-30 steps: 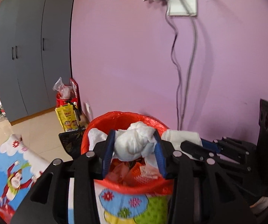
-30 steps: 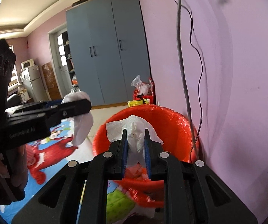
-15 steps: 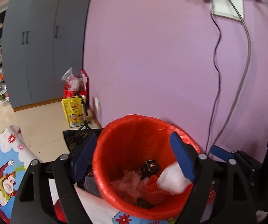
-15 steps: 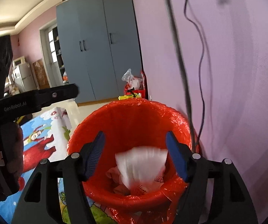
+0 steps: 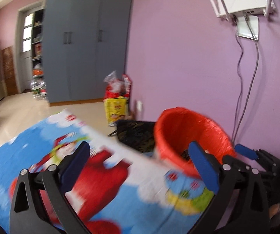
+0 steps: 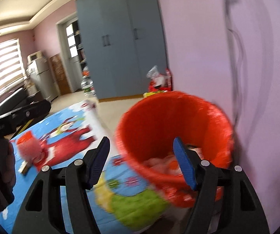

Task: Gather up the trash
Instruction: 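Move both tools back over the foam net and white box on the bed, then grasp the small white box with the right tool while the left tool grasps the orange foam net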

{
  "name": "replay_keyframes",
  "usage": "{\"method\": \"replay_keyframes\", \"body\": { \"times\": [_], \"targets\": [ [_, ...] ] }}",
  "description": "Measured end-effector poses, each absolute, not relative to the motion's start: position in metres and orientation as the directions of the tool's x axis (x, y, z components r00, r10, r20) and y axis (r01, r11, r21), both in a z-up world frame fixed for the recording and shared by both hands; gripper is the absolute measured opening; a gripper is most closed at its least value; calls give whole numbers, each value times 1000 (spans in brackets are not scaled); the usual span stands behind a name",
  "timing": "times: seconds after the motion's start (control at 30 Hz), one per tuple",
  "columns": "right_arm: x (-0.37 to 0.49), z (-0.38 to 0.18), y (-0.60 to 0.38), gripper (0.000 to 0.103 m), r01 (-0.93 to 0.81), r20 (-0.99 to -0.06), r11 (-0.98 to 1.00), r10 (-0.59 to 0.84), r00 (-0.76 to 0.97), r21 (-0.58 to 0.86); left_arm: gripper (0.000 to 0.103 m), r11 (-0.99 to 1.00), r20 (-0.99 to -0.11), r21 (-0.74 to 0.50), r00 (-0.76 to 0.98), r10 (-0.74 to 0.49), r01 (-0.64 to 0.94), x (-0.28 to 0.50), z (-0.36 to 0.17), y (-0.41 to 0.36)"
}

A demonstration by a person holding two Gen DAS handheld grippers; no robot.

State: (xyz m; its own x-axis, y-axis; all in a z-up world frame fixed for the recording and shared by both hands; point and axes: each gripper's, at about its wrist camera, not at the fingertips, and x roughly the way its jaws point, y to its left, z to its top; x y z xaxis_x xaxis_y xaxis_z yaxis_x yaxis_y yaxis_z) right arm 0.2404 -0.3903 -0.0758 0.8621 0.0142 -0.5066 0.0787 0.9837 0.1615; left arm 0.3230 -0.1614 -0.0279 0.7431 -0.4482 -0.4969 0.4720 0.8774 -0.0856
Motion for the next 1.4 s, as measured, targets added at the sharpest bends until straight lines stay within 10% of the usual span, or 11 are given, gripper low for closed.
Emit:
{"method": "replay_keyframes", "body": {
  "times": [0.5,1.13,1.4],
  "targets": [
    [255,-90,-211,69,-149,-594,980,200,779,134,98,985,-522,43,844,-121,167,233,-51,54],
    [306,-135,-35,72,-245,-730,969,193,655,37,98,997,-553,-15,830,-68,72,222,-82,175],
    [327,-148,-31,46,-243,-786,970,143,601,-10,98,996,-583,-59,808,-91,70,242,-91,176]
  ]
}}
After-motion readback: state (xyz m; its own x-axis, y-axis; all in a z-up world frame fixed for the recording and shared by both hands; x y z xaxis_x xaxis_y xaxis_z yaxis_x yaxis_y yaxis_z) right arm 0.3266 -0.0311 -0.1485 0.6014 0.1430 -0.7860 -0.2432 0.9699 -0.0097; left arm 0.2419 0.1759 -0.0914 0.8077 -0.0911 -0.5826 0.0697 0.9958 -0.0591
